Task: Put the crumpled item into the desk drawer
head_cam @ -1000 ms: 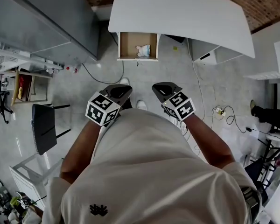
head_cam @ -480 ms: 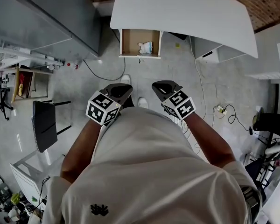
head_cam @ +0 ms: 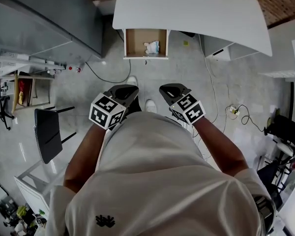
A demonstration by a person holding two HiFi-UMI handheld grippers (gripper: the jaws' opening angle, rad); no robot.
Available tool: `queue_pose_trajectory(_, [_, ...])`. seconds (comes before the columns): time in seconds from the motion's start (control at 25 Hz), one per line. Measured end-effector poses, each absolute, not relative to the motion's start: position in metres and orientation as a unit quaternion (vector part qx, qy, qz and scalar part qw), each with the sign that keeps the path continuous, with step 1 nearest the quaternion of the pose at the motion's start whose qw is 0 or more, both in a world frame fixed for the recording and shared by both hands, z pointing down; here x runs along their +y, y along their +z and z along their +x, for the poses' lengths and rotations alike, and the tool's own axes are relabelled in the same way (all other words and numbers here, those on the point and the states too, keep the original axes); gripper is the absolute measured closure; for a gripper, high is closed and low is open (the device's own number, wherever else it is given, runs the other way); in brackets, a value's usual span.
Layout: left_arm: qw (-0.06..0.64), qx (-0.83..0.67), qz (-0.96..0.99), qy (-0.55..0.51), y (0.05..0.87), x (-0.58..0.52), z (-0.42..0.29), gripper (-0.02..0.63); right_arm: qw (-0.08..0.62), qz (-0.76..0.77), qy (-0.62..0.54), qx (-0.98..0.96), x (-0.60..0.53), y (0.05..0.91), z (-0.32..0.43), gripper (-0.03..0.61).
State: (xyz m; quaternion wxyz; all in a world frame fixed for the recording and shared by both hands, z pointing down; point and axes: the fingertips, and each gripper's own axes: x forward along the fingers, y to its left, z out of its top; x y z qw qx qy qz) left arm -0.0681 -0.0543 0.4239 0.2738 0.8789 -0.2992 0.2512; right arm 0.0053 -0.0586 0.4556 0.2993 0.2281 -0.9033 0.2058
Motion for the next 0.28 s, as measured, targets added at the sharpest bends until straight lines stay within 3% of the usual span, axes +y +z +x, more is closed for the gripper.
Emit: queue_pose_trajectory(0.28, [0.278, -0.297, 0.878, 0.252, 0.435, -0.088, -0.086, 0.582, 0.309, 0.23, 0.207, -0.899, -0.088, 0.472, -0.011, 0.549])
